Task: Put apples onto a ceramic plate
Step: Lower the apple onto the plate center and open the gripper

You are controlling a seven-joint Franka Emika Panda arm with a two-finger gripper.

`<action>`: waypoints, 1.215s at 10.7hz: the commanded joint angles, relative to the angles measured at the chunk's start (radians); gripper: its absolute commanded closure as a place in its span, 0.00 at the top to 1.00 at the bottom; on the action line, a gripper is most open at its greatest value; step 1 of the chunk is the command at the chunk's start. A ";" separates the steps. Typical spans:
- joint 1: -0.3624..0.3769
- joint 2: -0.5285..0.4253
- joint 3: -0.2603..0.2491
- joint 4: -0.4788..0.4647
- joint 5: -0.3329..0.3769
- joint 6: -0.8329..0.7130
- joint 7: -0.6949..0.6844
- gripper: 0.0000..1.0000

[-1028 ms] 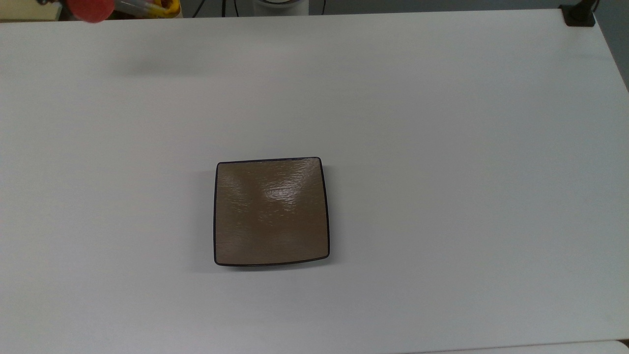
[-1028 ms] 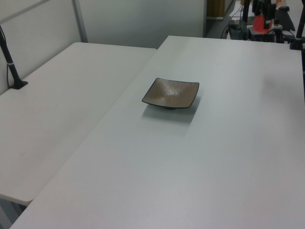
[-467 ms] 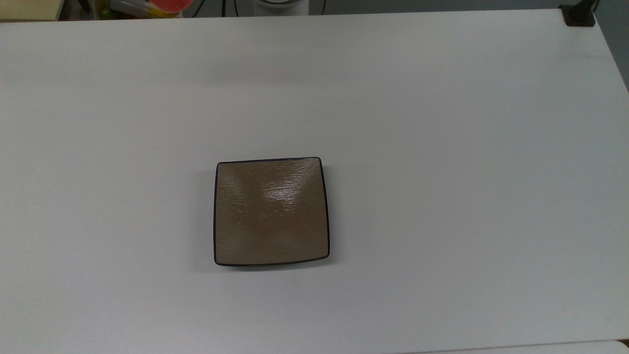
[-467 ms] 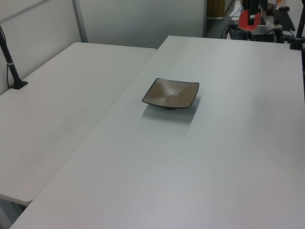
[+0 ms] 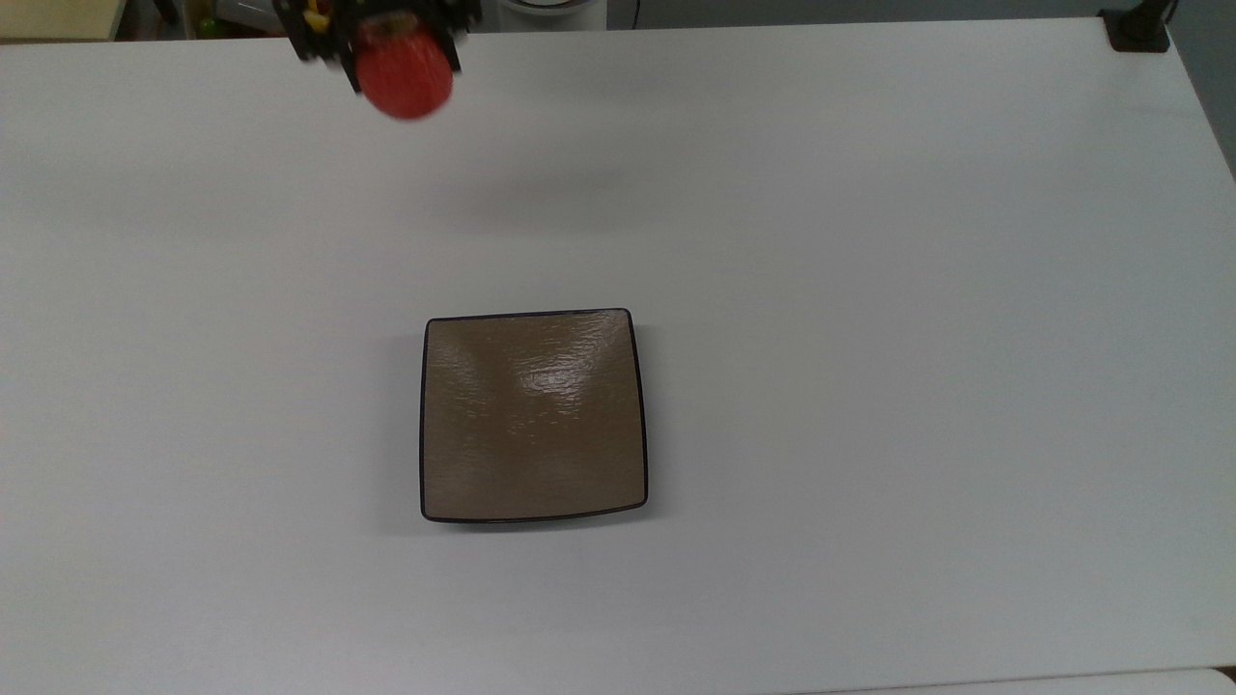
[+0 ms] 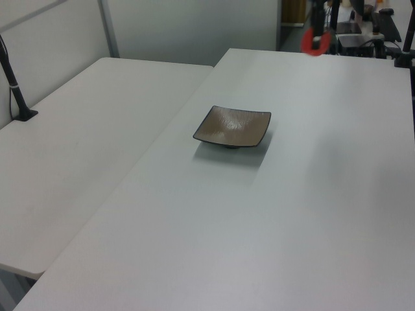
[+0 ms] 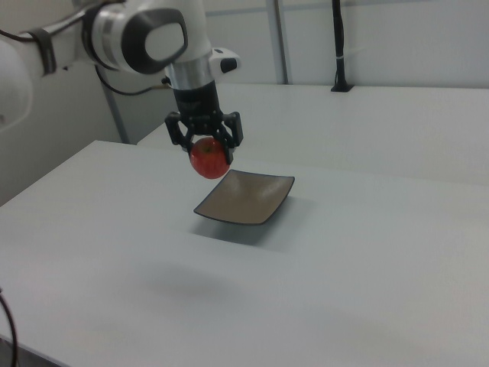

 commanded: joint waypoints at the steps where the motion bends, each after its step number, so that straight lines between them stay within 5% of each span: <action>1: 0.013 0.152 0.024 0.039 0.013 0.169 0.039 0.02; 8: 0.051 0.417 0.066 0.037 0.013 0.672 0.117 0.03; 12: 0.051 0.499 0.095 0.037 0.010 0.749 0.151 0.08; 13: 0.048 0.503 0.096 0.031 0.011 0.778 0.151 0.16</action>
